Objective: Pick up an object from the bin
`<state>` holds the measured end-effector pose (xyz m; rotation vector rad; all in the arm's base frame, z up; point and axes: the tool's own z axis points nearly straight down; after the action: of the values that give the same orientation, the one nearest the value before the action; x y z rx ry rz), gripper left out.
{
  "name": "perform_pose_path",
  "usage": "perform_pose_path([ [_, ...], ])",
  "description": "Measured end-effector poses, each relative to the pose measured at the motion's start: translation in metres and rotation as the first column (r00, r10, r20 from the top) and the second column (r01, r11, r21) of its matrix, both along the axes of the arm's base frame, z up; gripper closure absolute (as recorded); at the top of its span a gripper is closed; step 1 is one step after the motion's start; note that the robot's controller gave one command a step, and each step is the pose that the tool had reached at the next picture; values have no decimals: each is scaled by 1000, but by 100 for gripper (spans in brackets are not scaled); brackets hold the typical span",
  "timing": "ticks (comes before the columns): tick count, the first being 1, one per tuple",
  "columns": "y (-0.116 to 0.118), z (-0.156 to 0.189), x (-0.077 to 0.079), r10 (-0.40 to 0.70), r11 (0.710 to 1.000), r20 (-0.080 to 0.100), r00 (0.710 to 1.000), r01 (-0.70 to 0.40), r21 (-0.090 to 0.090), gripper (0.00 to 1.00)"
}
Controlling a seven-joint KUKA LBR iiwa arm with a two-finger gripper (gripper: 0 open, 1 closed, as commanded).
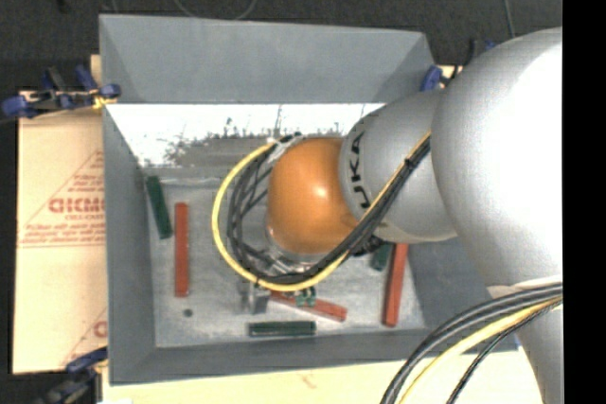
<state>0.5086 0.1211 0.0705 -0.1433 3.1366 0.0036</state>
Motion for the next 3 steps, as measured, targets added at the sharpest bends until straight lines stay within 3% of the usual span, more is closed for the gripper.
perform_pose_path([
  [1,-21,27,-20,-4,1000,-2,1000,4,-2,100],
  [2,-20,25,-20,-6,1000,-3,1000,6,0,0],
  [3,-62,-1,17,-56,998,2,998,56,-2,0],
])
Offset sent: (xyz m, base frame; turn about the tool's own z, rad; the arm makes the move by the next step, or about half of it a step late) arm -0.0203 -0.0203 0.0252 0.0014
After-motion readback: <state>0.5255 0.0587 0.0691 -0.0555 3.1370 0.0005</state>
